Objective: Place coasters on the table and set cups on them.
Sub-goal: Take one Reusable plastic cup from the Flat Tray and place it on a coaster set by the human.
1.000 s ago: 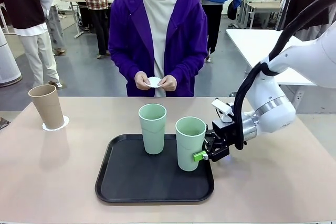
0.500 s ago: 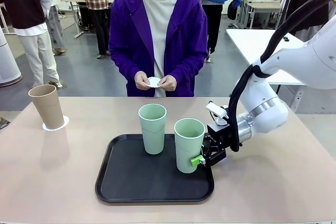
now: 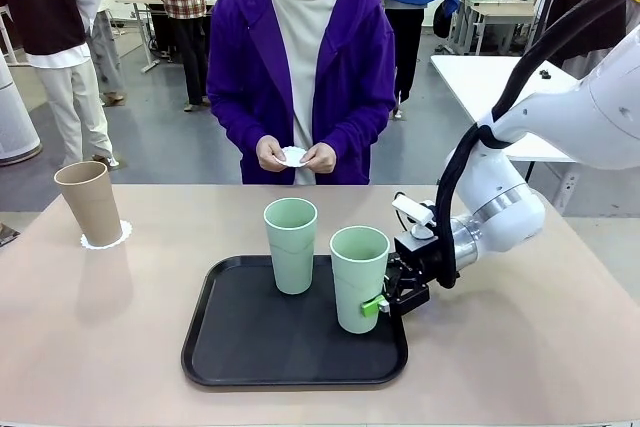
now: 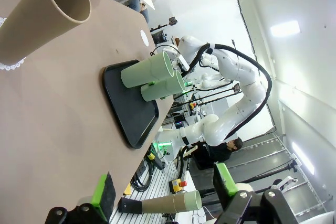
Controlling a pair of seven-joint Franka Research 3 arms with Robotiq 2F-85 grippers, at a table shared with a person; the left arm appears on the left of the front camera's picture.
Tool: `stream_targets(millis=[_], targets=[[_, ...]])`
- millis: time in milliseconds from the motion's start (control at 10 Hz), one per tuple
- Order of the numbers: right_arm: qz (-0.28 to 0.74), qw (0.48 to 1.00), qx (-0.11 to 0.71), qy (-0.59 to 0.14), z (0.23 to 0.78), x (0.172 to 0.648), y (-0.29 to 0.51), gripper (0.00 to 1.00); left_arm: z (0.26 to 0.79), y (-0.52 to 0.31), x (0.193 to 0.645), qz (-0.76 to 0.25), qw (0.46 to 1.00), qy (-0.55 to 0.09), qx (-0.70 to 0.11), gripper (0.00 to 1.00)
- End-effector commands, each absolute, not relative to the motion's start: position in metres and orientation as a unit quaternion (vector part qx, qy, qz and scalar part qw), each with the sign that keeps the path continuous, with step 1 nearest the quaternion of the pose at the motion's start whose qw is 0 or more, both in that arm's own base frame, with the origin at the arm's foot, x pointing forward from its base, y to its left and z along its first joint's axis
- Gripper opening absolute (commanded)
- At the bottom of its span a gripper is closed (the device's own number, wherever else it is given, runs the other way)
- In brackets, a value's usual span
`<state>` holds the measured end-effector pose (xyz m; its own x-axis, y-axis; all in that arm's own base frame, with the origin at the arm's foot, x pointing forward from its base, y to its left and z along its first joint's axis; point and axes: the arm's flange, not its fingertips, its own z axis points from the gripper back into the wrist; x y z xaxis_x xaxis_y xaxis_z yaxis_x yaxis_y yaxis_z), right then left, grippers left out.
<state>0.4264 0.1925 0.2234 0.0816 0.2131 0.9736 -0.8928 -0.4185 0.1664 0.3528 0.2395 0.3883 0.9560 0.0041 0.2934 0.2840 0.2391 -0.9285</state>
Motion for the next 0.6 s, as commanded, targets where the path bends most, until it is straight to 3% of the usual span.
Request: stream_targets(millis=[0,300,500], targets=[[0.572,0.509,0.541,-0.349,0.248,0.416,0.179,0.26,0.390,0.240,0.351,-0.090,0.777,-0.121,-0.612,1.00],[0.501,0.562,0.498,-0.429,0.343,0.403,0.131,0.26,0.390,0.240,0.351,-0.090,0.777,-0.121,-0.612,1.00],[0.484,0.584,0.501,-0.417,0.393,0.397,0.097,0.26,0.390,0.240,0.351,-0.090,0.777,-0.121,-0.612,1.00]])
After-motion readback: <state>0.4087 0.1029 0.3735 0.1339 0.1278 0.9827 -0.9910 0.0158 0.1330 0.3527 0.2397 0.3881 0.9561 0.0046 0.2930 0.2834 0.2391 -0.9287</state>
